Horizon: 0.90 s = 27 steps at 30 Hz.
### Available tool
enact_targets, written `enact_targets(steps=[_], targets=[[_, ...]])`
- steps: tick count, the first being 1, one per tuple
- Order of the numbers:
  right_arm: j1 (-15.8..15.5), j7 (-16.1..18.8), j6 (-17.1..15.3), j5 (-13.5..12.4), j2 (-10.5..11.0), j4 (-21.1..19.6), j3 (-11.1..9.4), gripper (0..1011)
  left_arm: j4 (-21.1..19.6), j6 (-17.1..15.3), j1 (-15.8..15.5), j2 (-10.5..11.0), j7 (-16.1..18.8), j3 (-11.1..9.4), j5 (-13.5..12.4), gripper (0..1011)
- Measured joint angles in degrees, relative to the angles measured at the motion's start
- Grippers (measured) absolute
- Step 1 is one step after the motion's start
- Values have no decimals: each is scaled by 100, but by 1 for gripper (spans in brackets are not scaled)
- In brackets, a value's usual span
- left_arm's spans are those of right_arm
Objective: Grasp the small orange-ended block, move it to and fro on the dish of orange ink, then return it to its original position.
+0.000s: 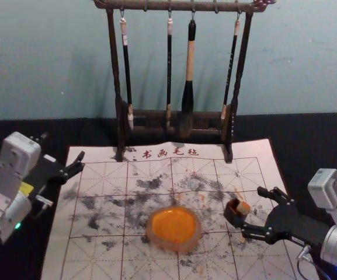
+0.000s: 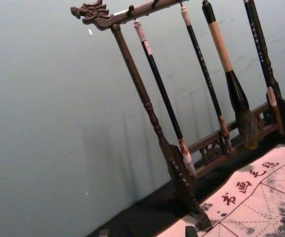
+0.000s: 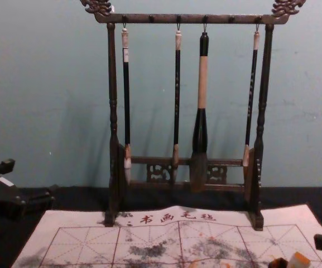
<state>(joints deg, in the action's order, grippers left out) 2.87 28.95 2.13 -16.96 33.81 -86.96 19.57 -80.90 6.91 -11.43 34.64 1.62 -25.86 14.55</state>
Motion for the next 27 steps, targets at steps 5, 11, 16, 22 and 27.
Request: enact_targets(steps=[5,11,16,22,27], targets=[[0,-2,2,-3,3,-2,3,1000,0,0,0,0,0,0,0,1001],[0,-4,5,-4,5,-6,6,934,0,0,0,0,0,0,0,1001],[0,-6,8,-4,5,-7,7,836,0,0,0,0,0,0,0,1001],[0,-8,9,-4,5,-7,7,661,0,0,0,0,0,0,0,1001],[0,-8,9,-3,6,-8,7,481,0,0,0,0,0,0,0,1001]])
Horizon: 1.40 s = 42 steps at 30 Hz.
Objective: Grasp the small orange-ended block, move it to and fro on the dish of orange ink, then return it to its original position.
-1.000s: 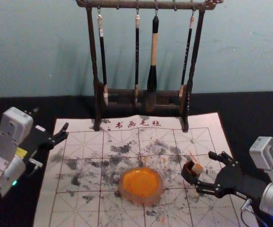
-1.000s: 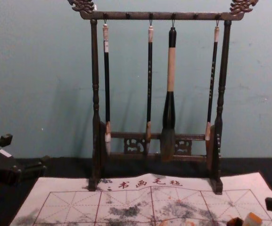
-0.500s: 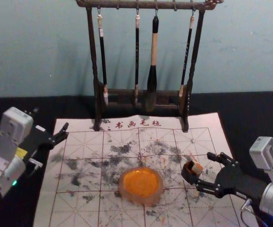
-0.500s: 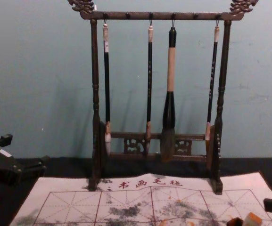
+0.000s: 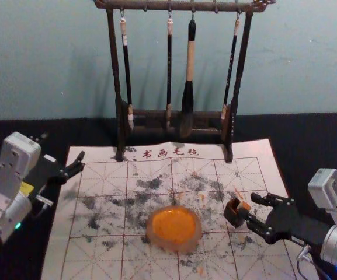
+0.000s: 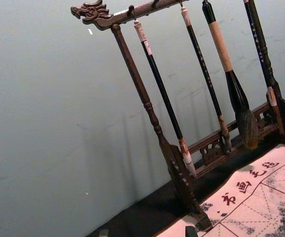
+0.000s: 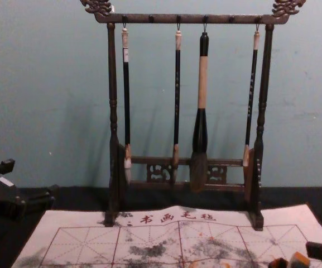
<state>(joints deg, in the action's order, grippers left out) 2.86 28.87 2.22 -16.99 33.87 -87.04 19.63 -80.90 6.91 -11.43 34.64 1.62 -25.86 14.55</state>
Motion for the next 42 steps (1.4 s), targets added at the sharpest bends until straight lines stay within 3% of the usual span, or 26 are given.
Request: enact_targets(steps=[8,14,42], targets=[[0,0,0,0,0,0,0,217,0,0,0,0,0,0,0,1001],[0,1,0,0,0,0,0,85,0,0,0,0,0,0,0,1001],[-21,7,37,10,-14,0,-33,85,0,0,0,0,0,0,0,1001]])
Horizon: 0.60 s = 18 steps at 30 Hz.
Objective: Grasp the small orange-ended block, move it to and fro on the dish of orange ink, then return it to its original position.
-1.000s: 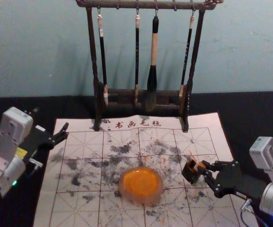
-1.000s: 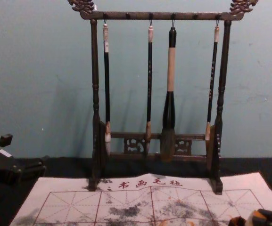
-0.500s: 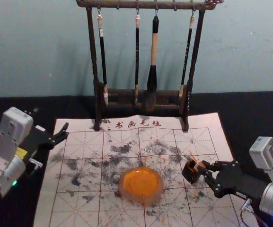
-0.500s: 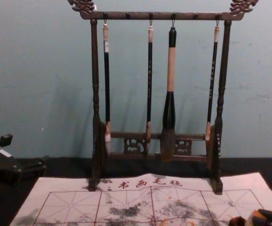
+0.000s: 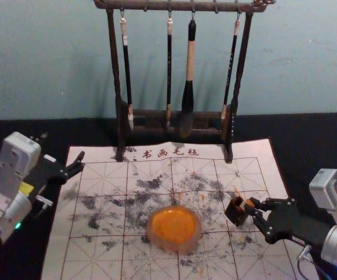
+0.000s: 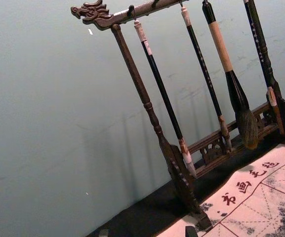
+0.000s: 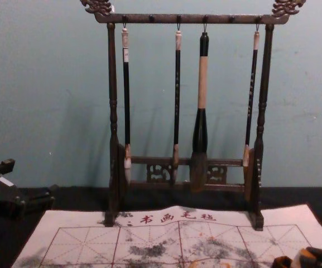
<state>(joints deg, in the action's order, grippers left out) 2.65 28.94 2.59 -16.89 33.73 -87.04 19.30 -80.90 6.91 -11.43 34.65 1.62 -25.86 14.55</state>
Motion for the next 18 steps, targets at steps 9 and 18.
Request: enact_targets(steps=[9,18], targets=[[-6,38,35,8,-15,-7,-54,84,0,0,0,0,0,0,0,1001],[-45,61,48,-59,9,-112,-144,85,0,0,0,0,0,0,0,1001]])
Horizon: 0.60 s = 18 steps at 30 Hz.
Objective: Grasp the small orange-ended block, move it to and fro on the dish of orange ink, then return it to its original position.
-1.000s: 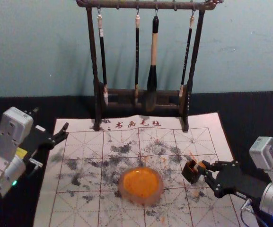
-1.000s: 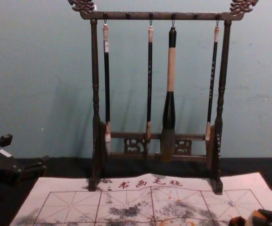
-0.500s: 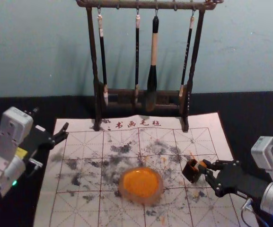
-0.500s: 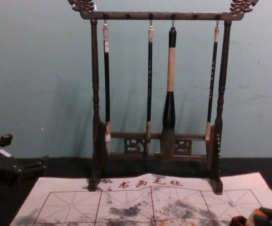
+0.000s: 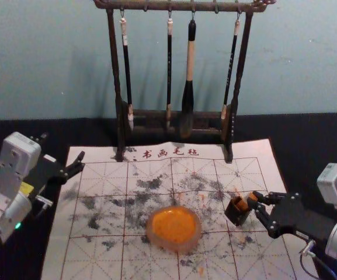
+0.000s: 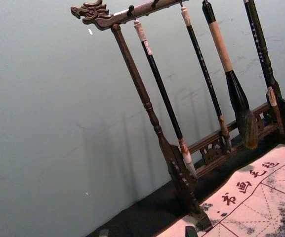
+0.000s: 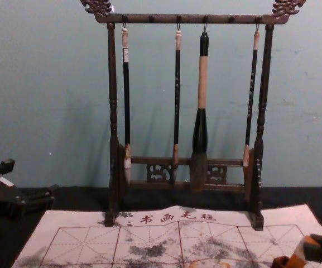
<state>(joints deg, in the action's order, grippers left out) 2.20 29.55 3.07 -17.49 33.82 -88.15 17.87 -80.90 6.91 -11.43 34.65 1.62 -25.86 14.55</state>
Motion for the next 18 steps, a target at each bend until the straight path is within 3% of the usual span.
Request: enact_targets(steps=[18], targets=[[-133,59,98,-326,152,-503,-289,84,0,0,0,0,0,0,0,1001]])
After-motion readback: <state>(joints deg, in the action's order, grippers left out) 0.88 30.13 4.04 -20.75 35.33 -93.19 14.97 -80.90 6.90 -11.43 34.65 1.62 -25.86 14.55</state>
